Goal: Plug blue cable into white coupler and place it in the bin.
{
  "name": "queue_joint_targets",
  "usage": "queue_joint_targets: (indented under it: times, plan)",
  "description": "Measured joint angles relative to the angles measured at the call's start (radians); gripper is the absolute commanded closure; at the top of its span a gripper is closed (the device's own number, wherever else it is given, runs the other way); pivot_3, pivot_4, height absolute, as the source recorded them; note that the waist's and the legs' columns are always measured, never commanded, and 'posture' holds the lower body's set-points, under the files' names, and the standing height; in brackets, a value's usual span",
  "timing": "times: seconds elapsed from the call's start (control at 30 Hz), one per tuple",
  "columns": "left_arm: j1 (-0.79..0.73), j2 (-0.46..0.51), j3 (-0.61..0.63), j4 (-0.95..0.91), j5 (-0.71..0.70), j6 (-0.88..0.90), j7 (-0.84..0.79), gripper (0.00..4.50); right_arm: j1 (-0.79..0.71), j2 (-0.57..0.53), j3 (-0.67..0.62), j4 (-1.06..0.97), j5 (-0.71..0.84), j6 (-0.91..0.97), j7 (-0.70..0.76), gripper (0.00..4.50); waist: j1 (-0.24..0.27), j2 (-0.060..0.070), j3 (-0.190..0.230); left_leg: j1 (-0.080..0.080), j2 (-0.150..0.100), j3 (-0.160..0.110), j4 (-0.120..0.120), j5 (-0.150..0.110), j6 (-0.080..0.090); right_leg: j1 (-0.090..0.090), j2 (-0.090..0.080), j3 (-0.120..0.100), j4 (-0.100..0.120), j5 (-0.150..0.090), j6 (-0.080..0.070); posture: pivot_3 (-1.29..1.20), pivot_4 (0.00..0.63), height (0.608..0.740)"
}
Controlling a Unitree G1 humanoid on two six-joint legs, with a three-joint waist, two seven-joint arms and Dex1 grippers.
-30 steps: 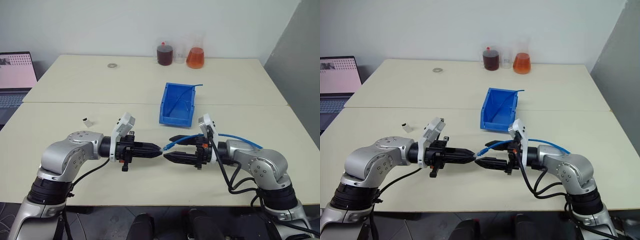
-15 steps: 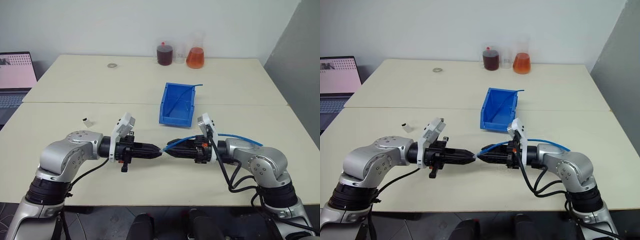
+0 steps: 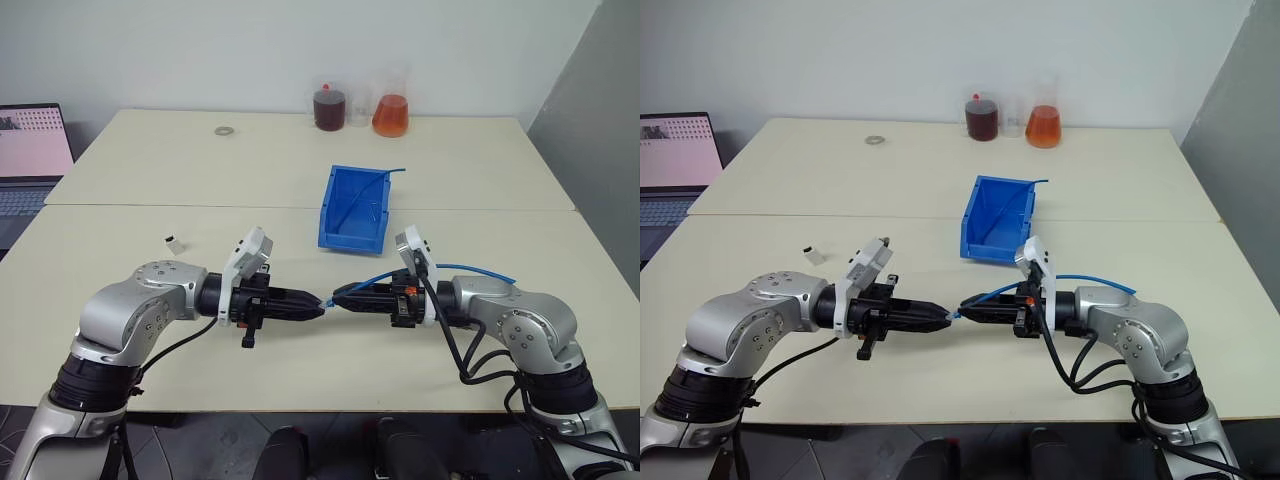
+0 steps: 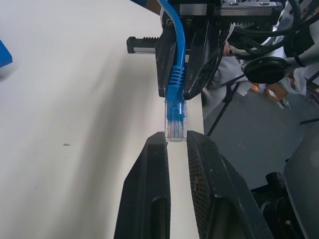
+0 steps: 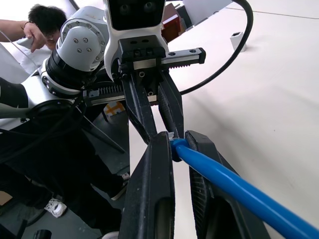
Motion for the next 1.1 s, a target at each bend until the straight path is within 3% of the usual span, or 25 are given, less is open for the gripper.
queue_joint_targets:
  times: [0.3, 0.57, 0.77, 0.9, 1.03, 1.1]
  plan:
    - [0.02, 0.0, -0.003, 0.002, 0.043, -0.052, 0.016, 1.63, -0.002, -0.005, 0.006, 0.012, -0.003, -0.009, -0.001, 4.39, 0.0, 0.0, 0.0, 0.0, 0.0, 0.0, 0.0, 0.0, 0.0, 0.0, 0.0, 0.0, 0.0, 0.0, 0.0, 0.0, 0.15, 0.74]
    - [0.083, -0.02, 0.065, -0.007, 0.055, -0.071, 0.153, 0.02, -0.018, -0.019, 0.005, 0.049, -0.032, -0.051, -0.002, 4.39, -0.001, 0.0, 0.0, -0.001, 0.0, 0.0, 0.0, 0.0, 0.0, -0.001, 0.0, 0.0, 0.0, 0.0, 0.0, 0.0, 0.15, 0.74]
    - [0.2, -0.045, 0.169, -0.037, 0.086, -0.141, 0.274, 0.0, -0.02, -0.037, 0.012, 0.082, -0.08, -0.084, -0.003, 4.39, 0.0, 0.0, 0.0, -0.001, 0.0, 0.001, 0.0, 0.0, 0.0, -0.002, -0.001, 0.001, 0.0, 0.0, 0.0, 0.0, 0.15, 0.74]
    - [0.272, -0.163, 0.255, -0.061, 0.208, -0.228, 0.537, 0.0, -0.015, -0.037, 0.014, 0.084, -0.091, -0.108, -0.004, 4.39, 0.003, 0.0, 0.0, -0.002, 0.0, 0.0, 0.0, 0.0, 0.0, -0.002, -0.002, 0.001, 0.0, 0.0, 0.0, 0.0, 0.15, 0.74]
    - [0.354, -0.339, 0.278, -0.101, 0.407, -0.248, 0.917, 0.0, 0.007, -0.037, 0.024, 0.091, -0.118, -0.126, -0.002, 4.39, 0.004, 0.0, 0.0, -0.002, 0.0, 0.0, 0.0, 0.0, 0.0, -0.001, -0.009, 0.0, 0.0, 0.001, 0.001, 0.0, 0.15, 0.74]
    - [0.36, -0.406, 0.286, -0.101, 0.457, -0.237, 1.033, 0.0, 0.007, -0.037, 0.031, 0.095, -0.123, -0.131, -0.001, 4.39, 0.005, -0.001, 0.0, -0.002, -0.001, 0.0, 0.001, 0.0, 0.0, -0.001, -0.009, 0.0, 0.0, 0.001, 0.001, 0.0, 0.15, 0.74]
